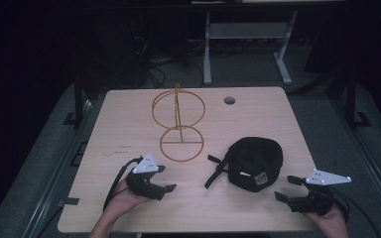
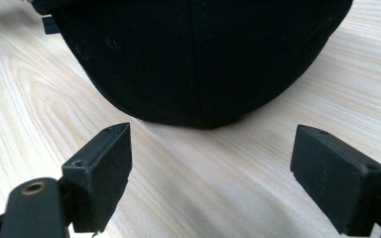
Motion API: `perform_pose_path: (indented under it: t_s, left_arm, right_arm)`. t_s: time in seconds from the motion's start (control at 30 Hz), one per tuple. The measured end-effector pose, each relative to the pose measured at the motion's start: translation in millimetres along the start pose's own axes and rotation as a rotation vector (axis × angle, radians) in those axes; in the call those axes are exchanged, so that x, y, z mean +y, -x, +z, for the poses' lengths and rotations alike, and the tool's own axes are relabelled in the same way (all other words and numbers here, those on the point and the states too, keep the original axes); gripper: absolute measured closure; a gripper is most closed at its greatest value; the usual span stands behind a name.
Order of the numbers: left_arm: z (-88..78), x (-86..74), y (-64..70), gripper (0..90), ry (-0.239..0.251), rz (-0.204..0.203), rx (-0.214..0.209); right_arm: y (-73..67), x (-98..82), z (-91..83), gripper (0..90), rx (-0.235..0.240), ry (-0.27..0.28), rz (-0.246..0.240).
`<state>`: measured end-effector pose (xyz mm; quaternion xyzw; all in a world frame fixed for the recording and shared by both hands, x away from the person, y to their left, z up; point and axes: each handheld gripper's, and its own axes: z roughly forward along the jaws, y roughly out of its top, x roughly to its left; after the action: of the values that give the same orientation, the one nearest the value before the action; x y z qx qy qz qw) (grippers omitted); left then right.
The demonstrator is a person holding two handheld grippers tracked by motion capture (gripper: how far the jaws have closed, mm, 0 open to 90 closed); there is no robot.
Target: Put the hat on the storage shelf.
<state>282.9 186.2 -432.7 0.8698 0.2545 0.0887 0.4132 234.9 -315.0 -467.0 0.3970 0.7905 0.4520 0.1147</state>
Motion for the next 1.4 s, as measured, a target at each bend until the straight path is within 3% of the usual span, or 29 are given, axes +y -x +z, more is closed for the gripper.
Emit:
perform_pose_path:
  t_s: [0.33, 0.6, 0.9, 1.4]
  left_arm:
    - [6.3, 20.2, 11.3, 22.7, 0.009, 0.054, -0.024]
    - [14.0, 35.4, 19.0, 23.9, 0.006, 0.070, -0.066]
    - [18.5, 57.8, 30.2, 24.1, 0.008, 0.118, -0.102]
    - [41.1, 90.6, 46.8, 24.7, -0.008, 0.176, -0.177]
  right_arm:
    - [0.7, -0.7, -1.3, 16.0, 0.000, 0.009, 0.002]
    - [1.1, -0.9, -1.8, 16.1, 0.003, 0.009, -0.002]
    - [1.5, -1.3, -1.8, 16.2, 0.008, 0.006, -0.004]
    - [2.1, -2.2, -2.9, 16.2, 0.012, 0.010, -0.009]
